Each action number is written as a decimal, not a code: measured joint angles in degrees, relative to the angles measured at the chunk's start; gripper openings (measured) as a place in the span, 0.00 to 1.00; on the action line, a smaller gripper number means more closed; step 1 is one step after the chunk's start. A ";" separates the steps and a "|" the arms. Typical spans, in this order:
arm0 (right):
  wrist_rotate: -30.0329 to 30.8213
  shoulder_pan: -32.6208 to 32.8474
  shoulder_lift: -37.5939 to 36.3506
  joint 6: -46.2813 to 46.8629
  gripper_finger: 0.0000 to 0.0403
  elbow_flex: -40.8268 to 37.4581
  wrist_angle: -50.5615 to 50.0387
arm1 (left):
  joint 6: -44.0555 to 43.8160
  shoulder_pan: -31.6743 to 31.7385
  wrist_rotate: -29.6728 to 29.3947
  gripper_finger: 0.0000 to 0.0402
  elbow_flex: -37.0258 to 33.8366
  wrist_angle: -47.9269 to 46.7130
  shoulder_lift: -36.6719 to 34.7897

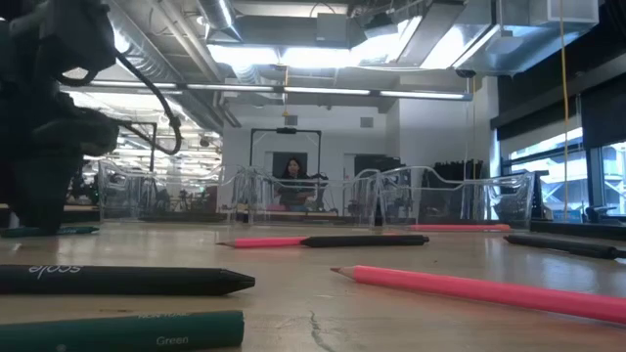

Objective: Sort crayons/erasers/pens/pencils in bins
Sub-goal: Put the green crayon into the middle transparent bin

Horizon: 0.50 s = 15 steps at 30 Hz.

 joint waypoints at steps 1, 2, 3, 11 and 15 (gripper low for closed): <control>0.00 0.00 0.00 -0.02 0.30 0.00 0.01 | 0.78 -0.02 -0.20 0.21 0.11 -0.06 0.84; 0.00 0.00 0.00 -0.02 0.30 0.00 0.03 | 1.05 -0.04 -0.34 0.21 0.19 -0.08 1.40; 0.00 0.00 0.00 0.00 0.30 0.00 0.03 | 1.17 -0.06 -0.45 0.21 0.27 -0.18 1.87; 0.02 0.00 0.00 0.00 0.30 0.00 0.14 | 1.27 -0.04 -0.55 0.09 0.26 -1.33 2.04; 0.04 -0.02 0.00 0.00 0.30 0.00 0.16 | 2.50 -0.04 -0.55 0.02 0.33 -1.34 2.00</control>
